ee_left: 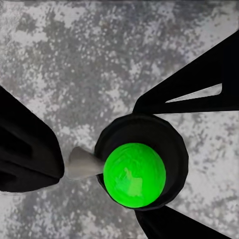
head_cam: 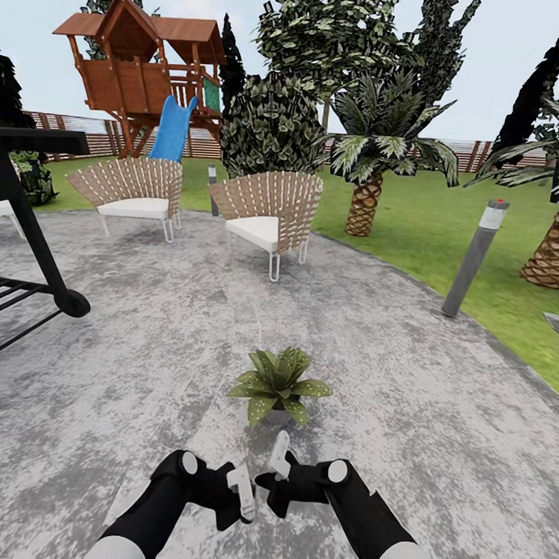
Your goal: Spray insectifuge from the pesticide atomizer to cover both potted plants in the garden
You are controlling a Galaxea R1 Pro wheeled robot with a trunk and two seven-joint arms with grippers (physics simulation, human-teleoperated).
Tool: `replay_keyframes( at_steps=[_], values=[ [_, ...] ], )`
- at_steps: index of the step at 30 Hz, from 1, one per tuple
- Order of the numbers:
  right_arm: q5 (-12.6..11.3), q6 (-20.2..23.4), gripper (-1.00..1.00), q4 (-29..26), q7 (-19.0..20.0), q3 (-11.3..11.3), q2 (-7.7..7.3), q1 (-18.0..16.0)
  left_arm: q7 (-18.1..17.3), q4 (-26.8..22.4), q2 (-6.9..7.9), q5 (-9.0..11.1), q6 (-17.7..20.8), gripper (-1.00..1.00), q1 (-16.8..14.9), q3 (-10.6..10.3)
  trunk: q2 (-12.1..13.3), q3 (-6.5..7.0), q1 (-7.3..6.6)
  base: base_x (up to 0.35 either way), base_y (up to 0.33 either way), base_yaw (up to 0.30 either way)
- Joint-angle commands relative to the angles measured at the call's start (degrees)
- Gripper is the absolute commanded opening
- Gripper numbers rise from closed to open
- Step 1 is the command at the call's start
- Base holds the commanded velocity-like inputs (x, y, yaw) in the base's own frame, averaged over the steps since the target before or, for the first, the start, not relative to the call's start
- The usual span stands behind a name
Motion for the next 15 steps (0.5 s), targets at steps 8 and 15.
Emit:
replay_keyframes(
  at_steps=[8,15],
  values=[
    [0.57,-0.37,-1.0,0.01,0.08,-0.06,0.05,-0.02,-0.25,-0.08,-0.26,0.13,0.48,-1.0,-0.02,0.26,-0.02,-0.05,-0.01,0.0,0.0,0.0],
    [0.57,-0.39,-1.0,0.04,0.08,-0.05,0.04,-0.02,-0.25,0.84,-0.35,0.4,0.48,-1.0,0.05,0.25,-0.02,-0.05,-0.01,0.0,0.0,0.0]
  ],
)
